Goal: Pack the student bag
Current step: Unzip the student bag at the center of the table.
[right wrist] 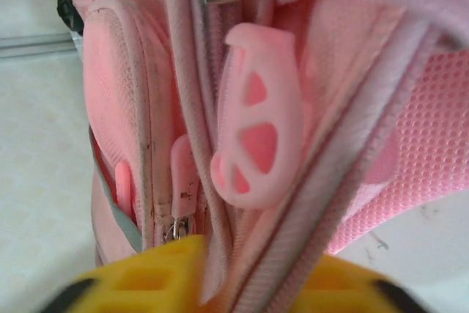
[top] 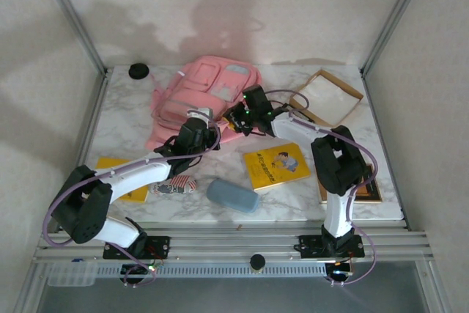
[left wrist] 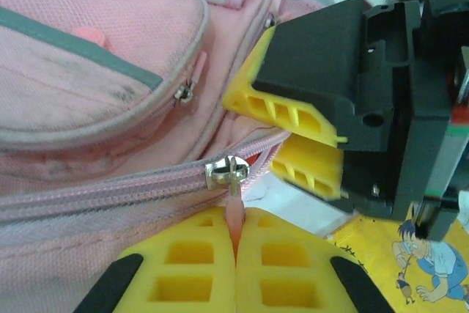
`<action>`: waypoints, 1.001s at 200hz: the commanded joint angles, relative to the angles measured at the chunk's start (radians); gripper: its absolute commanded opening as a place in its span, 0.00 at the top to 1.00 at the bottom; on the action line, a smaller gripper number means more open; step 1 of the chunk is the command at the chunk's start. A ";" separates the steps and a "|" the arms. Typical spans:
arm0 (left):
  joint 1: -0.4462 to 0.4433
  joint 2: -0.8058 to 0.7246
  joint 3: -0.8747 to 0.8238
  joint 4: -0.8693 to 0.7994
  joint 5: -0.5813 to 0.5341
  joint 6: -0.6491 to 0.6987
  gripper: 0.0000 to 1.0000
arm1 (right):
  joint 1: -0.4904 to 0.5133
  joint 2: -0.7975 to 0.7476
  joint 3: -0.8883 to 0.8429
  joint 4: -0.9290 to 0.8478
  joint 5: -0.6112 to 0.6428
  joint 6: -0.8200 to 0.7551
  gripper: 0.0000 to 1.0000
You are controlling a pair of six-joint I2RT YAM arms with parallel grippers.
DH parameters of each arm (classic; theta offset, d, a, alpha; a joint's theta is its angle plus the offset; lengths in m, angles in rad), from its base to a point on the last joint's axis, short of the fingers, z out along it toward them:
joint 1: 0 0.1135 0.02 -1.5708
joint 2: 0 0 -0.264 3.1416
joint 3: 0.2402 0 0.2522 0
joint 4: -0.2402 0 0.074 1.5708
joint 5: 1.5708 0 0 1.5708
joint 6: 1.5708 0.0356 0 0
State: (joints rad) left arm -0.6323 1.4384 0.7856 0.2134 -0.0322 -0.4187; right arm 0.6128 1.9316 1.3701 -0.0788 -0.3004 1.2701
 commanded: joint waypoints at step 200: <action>0.263 -0.164 -0.022 -0.236 0.217 -0.066 1.00 | -0.197 0.045 0.306 -0.400 0.029 -0.455 0.16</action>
State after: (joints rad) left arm -0.3729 1.2453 0.7456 -0.0864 0.1616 -0.4461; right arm 0.4191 2.0911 1.7306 -0.4110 -0.3603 0.8612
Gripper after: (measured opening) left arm 0.041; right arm 0.723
